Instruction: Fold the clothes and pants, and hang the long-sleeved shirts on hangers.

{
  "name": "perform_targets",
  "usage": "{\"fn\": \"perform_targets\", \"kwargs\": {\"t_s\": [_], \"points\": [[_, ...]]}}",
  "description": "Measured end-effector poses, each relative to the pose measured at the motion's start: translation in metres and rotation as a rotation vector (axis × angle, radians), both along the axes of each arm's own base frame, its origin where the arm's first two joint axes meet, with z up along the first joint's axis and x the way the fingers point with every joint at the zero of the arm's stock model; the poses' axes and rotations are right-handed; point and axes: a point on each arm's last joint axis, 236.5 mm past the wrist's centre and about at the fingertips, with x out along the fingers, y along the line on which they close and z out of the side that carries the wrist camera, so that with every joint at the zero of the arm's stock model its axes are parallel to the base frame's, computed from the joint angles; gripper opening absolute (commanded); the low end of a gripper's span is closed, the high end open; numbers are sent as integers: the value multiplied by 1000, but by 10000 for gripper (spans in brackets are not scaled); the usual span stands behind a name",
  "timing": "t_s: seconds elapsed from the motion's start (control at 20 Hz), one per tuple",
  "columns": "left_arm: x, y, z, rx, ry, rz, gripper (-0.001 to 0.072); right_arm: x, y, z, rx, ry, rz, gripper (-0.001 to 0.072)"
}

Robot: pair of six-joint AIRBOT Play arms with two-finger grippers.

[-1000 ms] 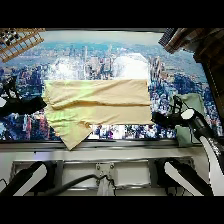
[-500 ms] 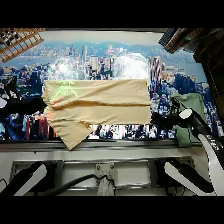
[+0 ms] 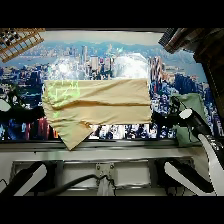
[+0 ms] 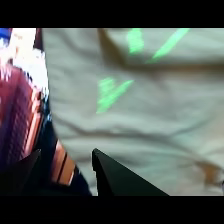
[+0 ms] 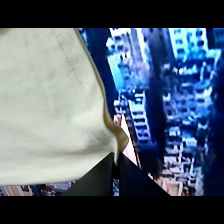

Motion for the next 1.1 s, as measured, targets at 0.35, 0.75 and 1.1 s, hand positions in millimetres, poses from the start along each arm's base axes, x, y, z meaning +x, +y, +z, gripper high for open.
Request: {"fn": "perform_targets", "kwargs": {"t_s": [0.35, 0.75, 1.1], "points": [[-46, -39, -31, -143, 89, 27, 352, 3, -2, 0, -19, -28, 41, 28], [-42, -62, -42, -203, 48, 8, 348, 4, 0, 1, -12, -35, 42, 29], [-51, -68, -50, -169, 86, -68, 348, 6, 3, 3, 8, -38, 29, 29]]}}
